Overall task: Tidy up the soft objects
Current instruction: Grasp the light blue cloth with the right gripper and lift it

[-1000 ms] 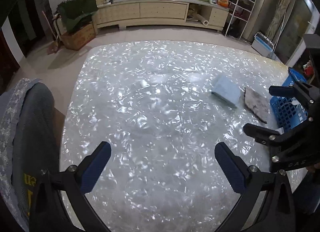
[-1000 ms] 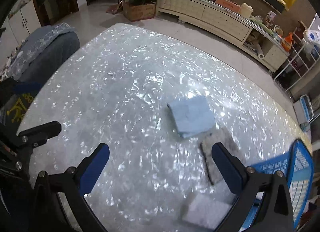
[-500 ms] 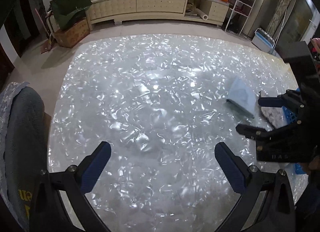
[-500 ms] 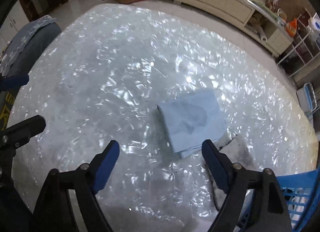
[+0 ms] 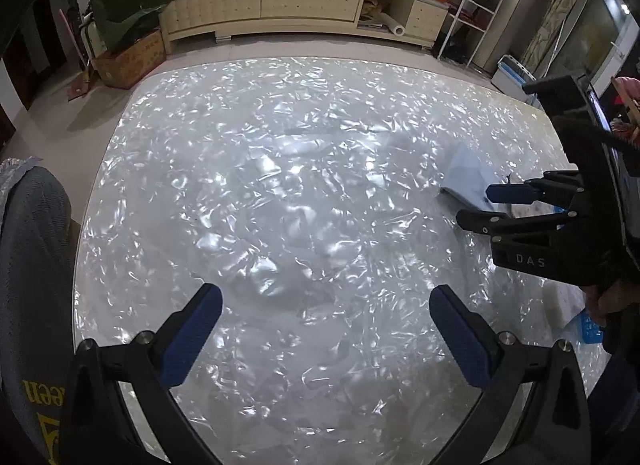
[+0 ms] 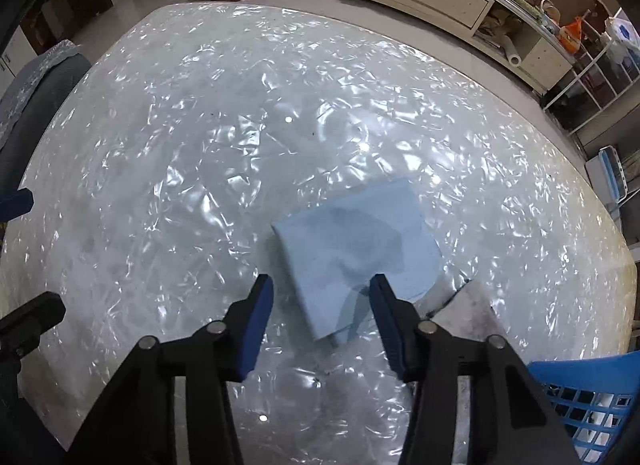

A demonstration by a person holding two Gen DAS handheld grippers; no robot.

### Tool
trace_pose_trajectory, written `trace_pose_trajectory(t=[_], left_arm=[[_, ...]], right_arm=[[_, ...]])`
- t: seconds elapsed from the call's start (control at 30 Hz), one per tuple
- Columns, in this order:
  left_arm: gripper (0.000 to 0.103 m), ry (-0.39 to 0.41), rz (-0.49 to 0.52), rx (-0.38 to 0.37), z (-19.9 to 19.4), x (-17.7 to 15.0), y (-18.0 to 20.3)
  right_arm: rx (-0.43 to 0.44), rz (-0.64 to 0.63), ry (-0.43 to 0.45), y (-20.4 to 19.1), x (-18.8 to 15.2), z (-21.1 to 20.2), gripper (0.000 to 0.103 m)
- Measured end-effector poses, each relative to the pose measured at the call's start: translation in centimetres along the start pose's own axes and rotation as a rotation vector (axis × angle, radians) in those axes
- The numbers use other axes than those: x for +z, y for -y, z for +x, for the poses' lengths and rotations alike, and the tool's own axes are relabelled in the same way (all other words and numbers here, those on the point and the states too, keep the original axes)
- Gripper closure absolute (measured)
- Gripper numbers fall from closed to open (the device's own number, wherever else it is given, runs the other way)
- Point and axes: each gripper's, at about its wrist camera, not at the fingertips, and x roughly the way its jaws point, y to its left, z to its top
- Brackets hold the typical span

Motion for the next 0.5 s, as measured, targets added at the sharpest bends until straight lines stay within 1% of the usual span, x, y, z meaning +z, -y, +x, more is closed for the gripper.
trace_pose_trajectory(t=[0.07,0.13,0.17,0.23,0.3,0.33,0.4,0.43,0.5], left_arm=[[0.0,-0.002,-0.001,-0.004,0.0,-0.1,0.0],[0.0,-0.01,0.002,-0.01,0.1,-0.2,0.2],[0.0,-0.011,0.004,-0.009,0.1,-0.3,0.2],[0.0,-0.01,0.005,-0.008,0.0,-0.3,0.2],[0.0,-0.006,0.001,-0.012,-0.1,-0.2,0.1],[0.0,-0.003,-0.003,-0.013,-0.2,-0.2,0.0],[0.0,0.002,-0.012,-0.013,-0.5,-0.2,-0.2],[0.0,0.002,-0.014,-0.013,-0.5,-0.1,-0.3],[0.0,0.002,-0.019,-0.01,-0.6,-0.2,-0.5]], right_arm=[[0.019,0.004,0.002,0.1,0.1,0.1,0.068],[0.05,0.028,-0.009,0.4,0.0,0.1,0.075],[0.051,0.036,-0.013,0.4,-0.2,0.1,0.08],[0.042,0.036,-0.011,0.2,-0.3,-0.1,0.083],[0.052,0.045,-0.005,0.4,-0.5,-0.1,0.086],[0.054,0.05,-0.006,0.6,-0.5,0.0,0.09],[0.063,0.059,-0.01,1.2,-0.6,0.0,0.092],[0.065,0.062,-0.013,1.5,-0.5,0.2,0.095],[0.051,0.053,-0.016,1.3,-0.6,0.1,0.096]])
